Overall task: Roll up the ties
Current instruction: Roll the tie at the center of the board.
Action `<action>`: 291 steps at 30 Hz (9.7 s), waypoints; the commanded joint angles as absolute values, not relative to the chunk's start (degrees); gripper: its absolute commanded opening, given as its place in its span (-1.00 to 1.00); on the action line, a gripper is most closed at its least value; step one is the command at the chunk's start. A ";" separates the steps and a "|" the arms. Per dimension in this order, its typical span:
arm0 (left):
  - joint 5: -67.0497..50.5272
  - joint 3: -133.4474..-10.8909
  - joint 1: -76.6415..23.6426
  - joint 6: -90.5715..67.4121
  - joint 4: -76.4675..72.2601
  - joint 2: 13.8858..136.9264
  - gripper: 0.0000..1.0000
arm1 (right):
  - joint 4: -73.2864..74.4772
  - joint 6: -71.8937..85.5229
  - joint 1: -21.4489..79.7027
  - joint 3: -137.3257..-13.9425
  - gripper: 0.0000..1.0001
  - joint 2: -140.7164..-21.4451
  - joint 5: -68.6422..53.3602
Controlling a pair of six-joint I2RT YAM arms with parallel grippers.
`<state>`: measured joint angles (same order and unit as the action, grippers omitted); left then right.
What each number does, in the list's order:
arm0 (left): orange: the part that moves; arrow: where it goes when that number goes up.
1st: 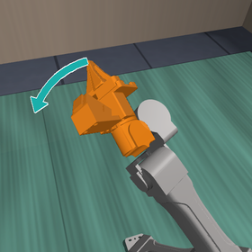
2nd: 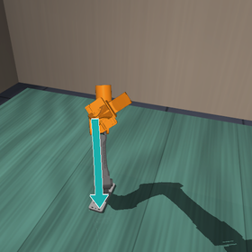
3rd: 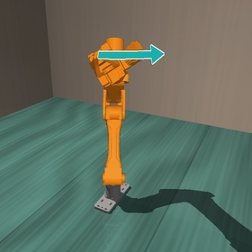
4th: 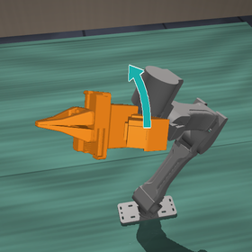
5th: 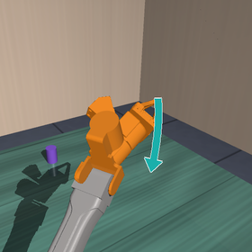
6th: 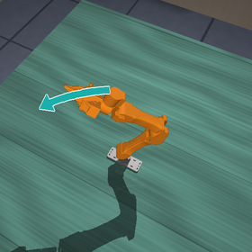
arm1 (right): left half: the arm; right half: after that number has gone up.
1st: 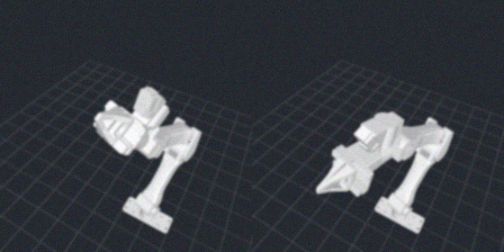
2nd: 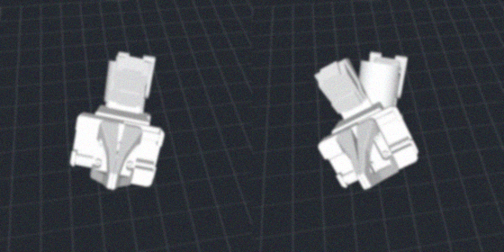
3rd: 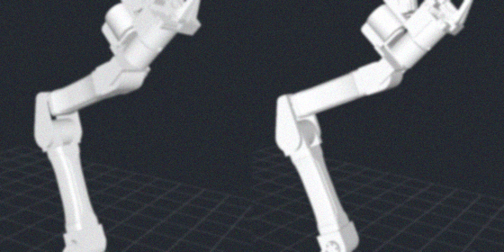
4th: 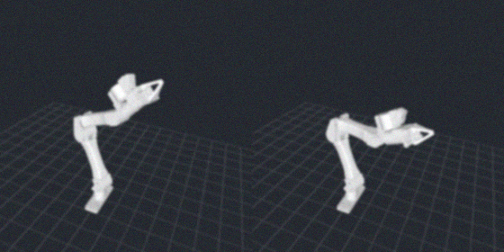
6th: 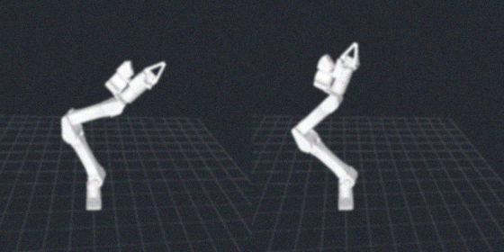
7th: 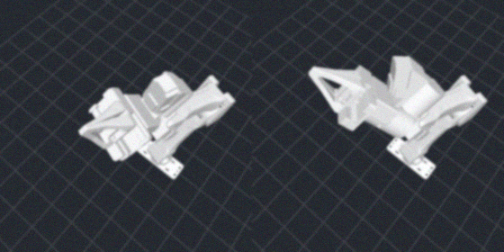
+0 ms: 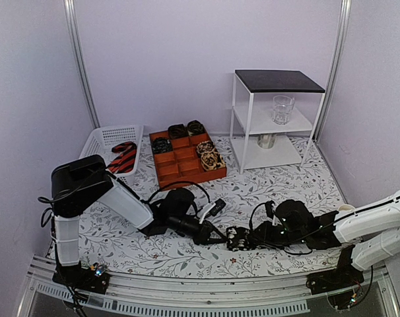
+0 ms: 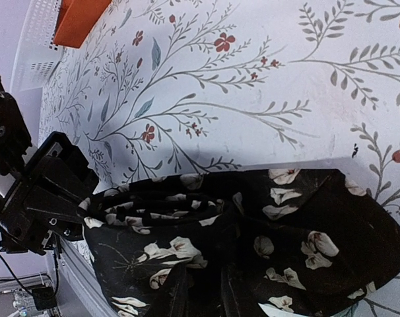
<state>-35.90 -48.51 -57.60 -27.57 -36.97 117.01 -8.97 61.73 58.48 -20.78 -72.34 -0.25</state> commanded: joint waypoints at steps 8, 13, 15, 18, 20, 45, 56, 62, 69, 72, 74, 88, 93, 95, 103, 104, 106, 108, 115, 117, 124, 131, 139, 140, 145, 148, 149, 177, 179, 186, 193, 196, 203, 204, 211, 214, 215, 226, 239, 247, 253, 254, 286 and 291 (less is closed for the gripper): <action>-37.01 -52.55 -58.71 -28.68 -35.43 115.56 -1.00 | -7.48 58.94 58.94 -22.42 -0.63 -69.91 1.00; -35.71 -51.96 -58.07 -28.18 -34.61 113.61 -1.00 | -7.51 58.25 57.90 -24.31 -0.63 -73.71 1.26; -35.61 -52.63 -58.07 -27.58 -33.36 113.32 -1.00 | -8.15 58.27 57.73 -24.52 -0.63 -74.72 1.00; -35.80 -53.44 -58.04 -27.27 -32.85 113.29 -1.00 | -8.35 58.10 57.61 -24.65 -0.63 -74.55 1.24; -36.09 -53.86 -58.05 -27.28 -32.76 113.50 -1.00 | -8.28 58.05 57.61 -24.21 -0.64 -73.65 1.99; -37.64 -59.44 -58.14 -26.98 -28.89 117.51 -1.00 | -5.52 57.11 56.24 -20.58 -0.42 -68.41 10.35; -37.05 -61.79 -58.38 -26.41 -26.81 117.92 -1.00 | -0.83 57.14 55.63 -20.63 -0.40 -62.20 12.04; -36.76 -62.55 -58.53 -26.36 -26.28 118.43 -1.00 | -2.97 57.11 55.63 -20.29 -0.56 -64.95 7.52; -36.18 -62.75 -58.73 -26.49 -26.01 118.15 -1.00 | -12.48 57.65 55.67 -20.90 -0.61 -70.37 0.32; -35.64 -62.68 -58.81 -26.21 -25.29 117.25 -1.00 | -14.84 57.56 55.64 -21.21 -0.61 -71.62 -0.58; -35.35 -62.70 -58.88 -26.10 -24.93 116.84 -1.00 | -14.57 57.90 55.61 -20.99 -0.61 -72.16 -0.04; -32.29 -63.03 -59.27 -24.35 -22.89 114.24 -1.00 | -19.57 60.86 55.30 -21.88 -0.61 -72.32 -4.43; -32.68 -62.59 -59.50 -24.73 -23.56 113.63 -1.00 | -18.12 61.56 55.17 -21.60 -0.61 -73.31 -2.74; -33.48 -62.95 -59.75 -24.94 -23.41 114.32 -1.00 | -16.70 61.76 55.19 -20.46 -0.62 -72.65 -1.30; -35.53 -64.07 -60.87 -25.16 -23.12 117.44 -1.00 | -9.22 61.84 55.17 -17.01 -0.52 -64.67 4.37; -35.51 -64.46 -60.94 -25.06 -22.84 117.50 -1.00 | -8.56 61.86 55.14 -16.63 -0.51 -63.87 4.70; -35.51 -65.21 -60.97 -24.87 -22.45 117.51 -1.00 | -6.51 61.96 55.18 -16.23 -0.50 -62.64 5.69; -35.43 -65.95 -61.14 -24.58 -21.78 117.64 -1.00 | -4.42 62.20 55.13 -15.89 -0.46 -60.57 6.66; -35.33 -68.29 -61.39 -24.17 -20.04 119.14 -1.00 | 3.32 61.66 55.12 -16.11 -0.21 -51.13 9.44; -35.33 -68.94 -61.36 -24.06 -19.81 119.60 -1.00 | 3.58 60.99 55.19 -15.98 -0.11 -48.42 8.86; -35.08 -72.22 -62.00 -24.19 -19.00 121.87 -1.00 | -0.03 59.46 55.14 -15.47 0.21 -47.77 3.11; -32.81 -74.35 -62.45 -25.21 -18.36 122.68 -0.94 | 0.63 60.03 54.85 -16.86 0.15 -54.06 4.30; -23.92 -69.04 -62.23 -29.19 -17.64 116.78 -0.41 | -3.21 60.18 54.77 -14.38 -0.14 -55.80 1.85; -22.96 -68.02 -62.27 -29.74 -17.53 116.06 -0.39 | -3.54 60.37 54.76 -14.06 -0.16 -55.59 1.70; -18.29 -62.50 -62.29 -34.04 -18.99 113.26 -0.19 | -4.31 61.03 54.47 -13.62 -0.18 -56.19 0.79; -19.02 -60.80 -62.30 -37.54 -21.28 113.24 -0.14 | -4.75 61.81 54.41 -13.34 -0.18 -56.91 0.50; -19.46 -60.93 -62.24 -38.16 -21.39 113.27 -0.13 | -5.12 62.06 54.34 -13.17 -0.18 -57.03 0.33; -23.73 -55.52 -59.87 -44.78 -29.95 118.01 -0.86 | -14.55 65.84 52.77 -12.61 -0.22 -64.84 -6.03; -22.95 -54.70 -59.64 -45.26 -30.00 117.19 -0.80 | -14.87 66.00 52.75 -12.49 -0.25 -65.18 -6.22; -21.08 -51.22 -58.58 -52.70 -31.42 111.22 -0.26 | -15.29 66.01 52.76 -12.63 -0.26 -65.55 -6.02; -24.83 -48.81 -58.70 -60.99 -42.94 111.90 0.32 | -15.51 65.59 52.77 -13.59 -0.26 -66.95 -5.95; -25.99 -49.50 -58.57 -62.23 -43.84 115.67 0.37 | -15.60 65.11 52.79 -13.97 -0.26 -67.61 -6.18; -25.94 -48.08 -58.76 -66.81 -45.44 118.34 0.39 | -16.57 64.69 52.80 -13.98 -0.28 -68.10 -7.00; -26.16 -48.27 -58.68 -66.99 -45.89 118.76 0.39 | -16.74 64.62 52.78 -13.89 -0.28 -68.19 -7.17; -29.74 -50.83 -58.92 -72.60 -52.91 123.91 0.34 | -18.63 64.26 52.80 -14.06 -0.28 -69.93 -8.29; -30.27 -50.03 -59.38 -76.74 -56.45 125.28 0.31 | -19.59 64.46 52.72 -13.91 -0.30 -70.95 -8.83; -30.16 -49.81 -59.48 -77.54 -57.46 125.57 0.31 | -20.07 64.63 52.76 -13.77 -0.30 -71.19 -9.09; -31.11 -52.60 -60.37 -82.48 -65.39 129.54 0.18 | -23.59 65.39 52.77 -14.00 -0.35 -73.82 -10.84; -33.05 -51.79 -60.33 -84.47 -67.47 129.80 0.31 | -27.95 66.25 52.78 -13.34 -0.38 -76.63 -11.24; -32.65 -51.97 -60.73 -86.31 -67.55 130.80 0.28 | -28.48 66.19 52.74 -13.15 -0.38 -77.45 -10.86; -33.28 -52.34 -61.23 -87.80 -65.82 131.19 0.31 | -31.02 65.98 52.74 -12.49 -0.38 -78.00 -10.76; -33.31 -52.42 -61.33 -88.02 -65.82 131.34 0.30 | -31.17 65.93 52.79 -12.53 -0.38 -78.03 -10.65; -33.72 -48.56 -58.08 -79.99 -68.12 127.54 -0.28 | -9.56 58.12 52.82 -19.69 -0.06 -70.94 -7.59; -31.83 -45.27 -58.43 -85.28 -73.75 127.67 -0.08 | -17.72 62.94 53.63 -17.10 -0.16 -73.72 -7.67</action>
<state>-32.77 -47.57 -58.24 -81.30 -67.11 127.74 -10.83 58.39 52.82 -18.94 -71.53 -8.49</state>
